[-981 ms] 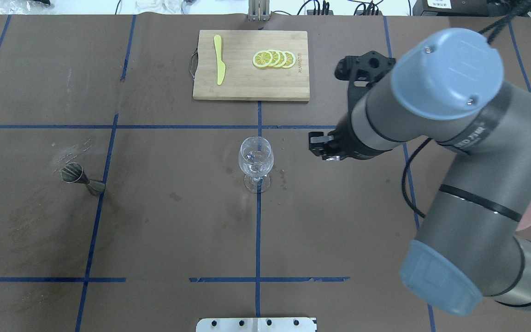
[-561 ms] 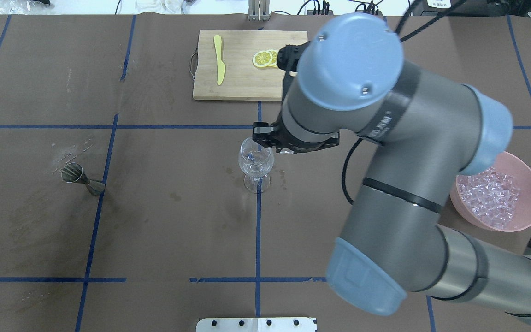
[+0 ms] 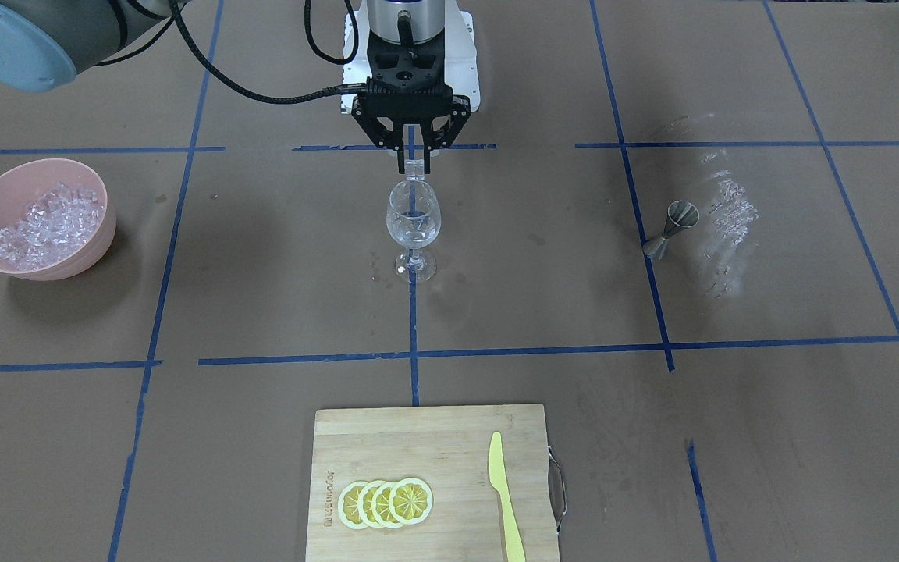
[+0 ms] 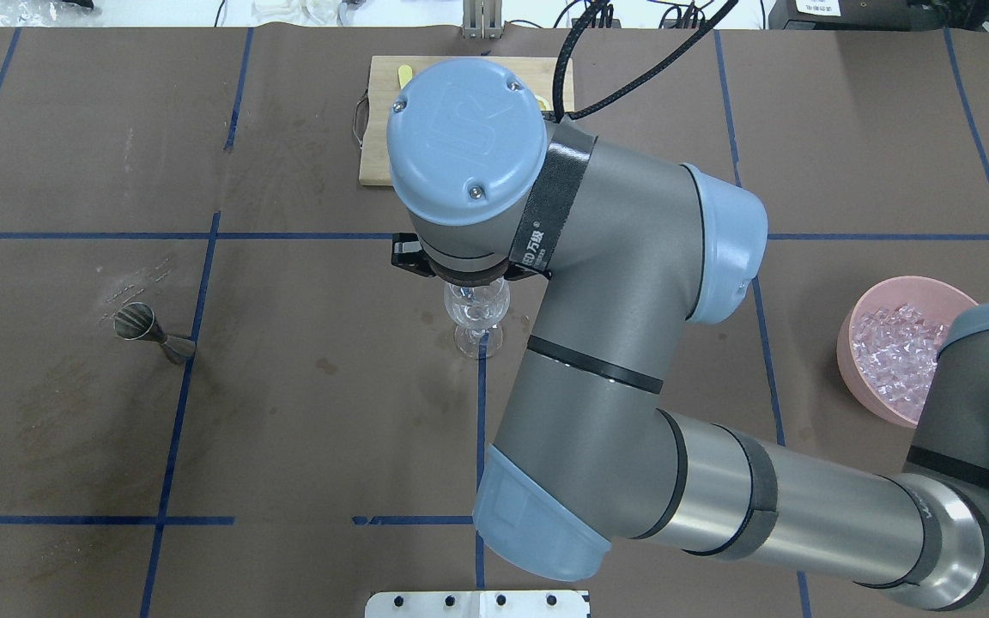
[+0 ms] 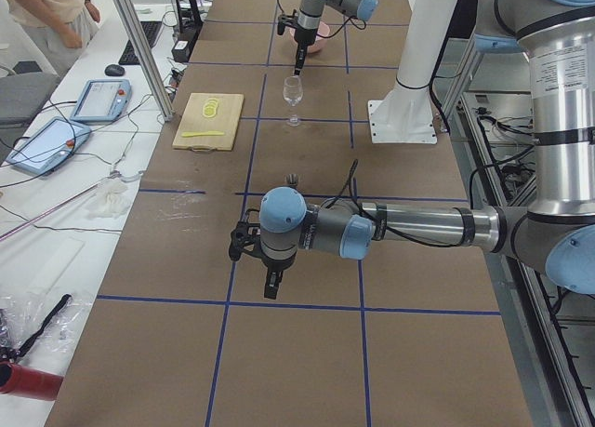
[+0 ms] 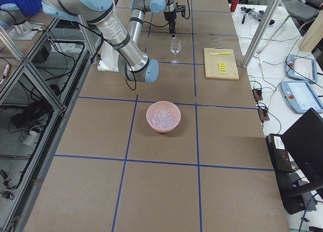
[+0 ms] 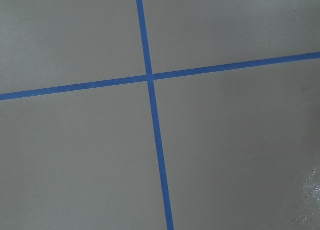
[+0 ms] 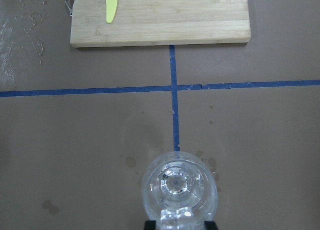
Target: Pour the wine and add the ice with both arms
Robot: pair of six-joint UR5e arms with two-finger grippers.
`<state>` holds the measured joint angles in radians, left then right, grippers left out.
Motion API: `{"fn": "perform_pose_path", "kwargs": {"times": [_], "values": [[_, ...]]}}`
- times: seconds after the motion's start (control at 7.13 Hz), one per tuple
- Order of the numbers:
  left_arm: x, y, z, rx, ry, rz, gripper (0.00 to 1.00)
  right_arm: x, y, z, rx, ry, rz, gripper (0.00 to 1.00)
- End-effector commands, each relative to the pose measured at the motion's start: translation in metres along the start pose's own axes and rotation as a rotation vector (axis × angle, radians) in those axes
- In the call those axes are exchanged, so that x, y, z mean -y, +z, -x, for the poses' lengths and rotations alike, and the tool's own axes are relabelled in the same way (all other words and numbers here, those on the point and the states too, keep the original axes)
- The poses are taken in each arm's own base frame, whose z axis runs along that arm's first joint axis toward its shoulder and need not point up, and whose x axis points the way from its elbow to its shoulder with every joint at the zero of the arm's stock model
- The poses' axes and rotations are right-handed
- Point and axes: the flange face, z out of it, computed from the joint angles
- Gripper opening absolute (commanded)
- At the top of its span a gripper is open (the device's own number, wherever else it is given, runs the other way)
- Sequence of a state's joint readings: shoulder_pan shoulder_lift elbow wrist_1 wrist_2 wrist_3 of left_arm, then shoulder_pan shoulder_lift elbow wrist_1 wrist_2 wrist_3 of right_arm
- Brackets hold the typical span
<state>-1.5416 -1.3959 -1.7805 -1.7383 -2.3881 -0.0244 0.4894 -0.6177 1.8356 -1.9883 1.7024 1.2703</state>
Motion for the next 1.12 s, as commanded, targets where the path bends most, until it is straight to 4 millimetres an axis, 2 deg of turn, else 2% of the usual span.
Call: {"fn": "perform_pose_path", "kwargs": {"times": [0.0, 0.42, 0.56, 0.7, 0.84, 0.98], "values": [[0.000, 0.000, 0.000, 0.000, 0.001, 0.000, 1.00, -0.001, 0.000, 0.001, -0.001, -0.003, 0.000, 1.00], [0.000, 0.001, 0.001, 0.004, -0.002, 0.002, 1.00, -0.002, 0.000, -0.004, -0.001, -0.006, 0.007, 1.00], [-0.003, 0.003, 0.004, 0.006, -0.009, 0.008, 1.00, 0.004, 0.002, -0.022, -0.004, -0.005, 0.011, 1.00], [-0.006, 0.007, 0.009, 0.009, -0.018, 0.019, 1.00, 0.024, -0.002, -0.060, 0.000, -0.014, 0.029, 1.00], [-0.004, 0.004, 0.008, 0.037, -0.011, 0.011, 1.00, 0.049, -0.009, -0.110, 0.012, -0.067, 0.066, 1.00], [-0.007, 0.002, 0.009, 0.051, -0.012, 0.009, 1.00, 0.065, -0.008, -0.171, -0.007, -0.136, 0.070, 1.00]]}}
